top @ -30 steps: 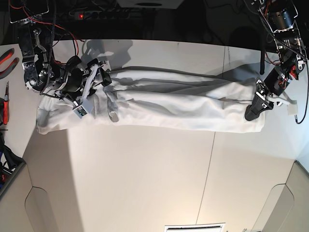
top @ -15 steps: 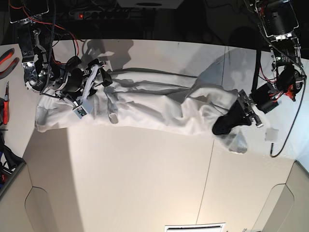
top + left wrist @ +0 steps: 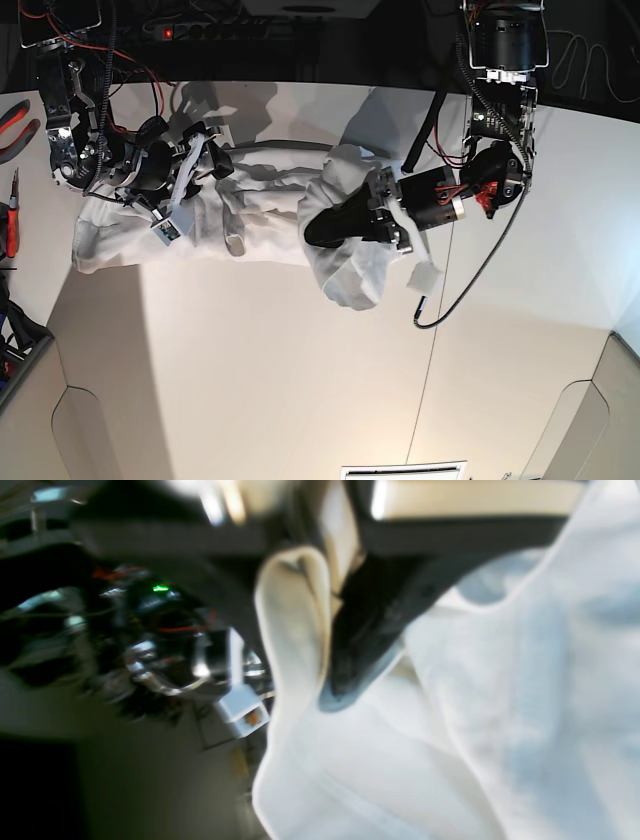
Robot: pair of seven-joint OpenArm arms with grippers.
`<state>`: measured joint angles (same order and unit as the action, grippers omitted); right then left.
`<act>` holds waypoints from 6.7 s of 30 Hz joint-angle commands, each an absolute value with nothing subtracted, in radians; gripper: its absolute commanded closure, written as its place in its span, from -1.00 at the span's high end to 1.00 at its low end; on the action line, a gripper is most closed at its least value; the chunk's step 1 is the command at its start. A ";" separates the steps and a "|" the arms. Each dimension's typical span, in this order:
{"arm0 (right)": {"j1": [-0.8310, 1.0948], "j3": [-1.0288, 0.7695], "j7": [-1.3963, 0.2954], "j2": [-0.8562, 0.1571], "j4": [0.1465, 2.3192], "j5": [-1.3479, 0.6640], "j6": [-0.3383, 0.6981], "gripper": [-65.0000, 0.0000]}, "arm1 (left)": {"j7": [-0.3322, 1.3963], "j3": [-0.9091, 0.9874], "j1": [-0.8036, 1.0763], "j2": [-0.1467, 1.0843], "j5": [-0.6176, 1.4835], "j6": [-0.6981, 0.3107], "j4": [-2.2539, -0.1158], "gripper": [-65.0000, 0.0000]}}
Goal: Layout the t-shirt on the table in an organized manner, then fold the t-shirt properly
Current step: 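Lift the strip end with the left gripper and fold it toward the right gripper, then lay the folded end onto the strip middle with the left gripper, then grasp the other strip end with the right gripper and fold it inward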
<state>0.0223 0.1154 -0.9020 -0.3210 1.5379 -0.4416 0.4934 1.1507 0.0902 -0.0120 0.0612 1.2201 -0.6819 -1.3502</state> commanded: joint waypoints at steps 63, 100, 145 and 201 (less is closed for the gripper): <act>0.011 0.109 -0.886 -0.329 1.552 -0.456 0.495 0.11 | 1.032 -0.121 -0.082 0.060 0.984 -0.698 -1.551 -0.02; 0.012 0.109 -0.887 -0.329 1.552 -0.456 0.495 0.11 | 1.006 -0.364 -0.188 0.051 0.763 -0.698 -1.553 0.15; 0.011 0.109 -0.887 -0.329 1.552 -0.456 0.495 0.11 | 1.063 -0.247 -0.248 0.100 0.942 -0.698 -1.680 -0.48; -0.183 0.106 -0.943 -0.330 1.694 -0.522 0.525 0.11 | 0.712 -0.249 -0.180 0.016 0.510 -0.698 -1.245 -1.00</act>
<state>-0.1642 0.1150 -0.9623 -0.3210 1.6775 -0.5152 0.5278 0.7193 -0.2493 -0.1619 0.0193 0.4984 -0.6888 -1.2324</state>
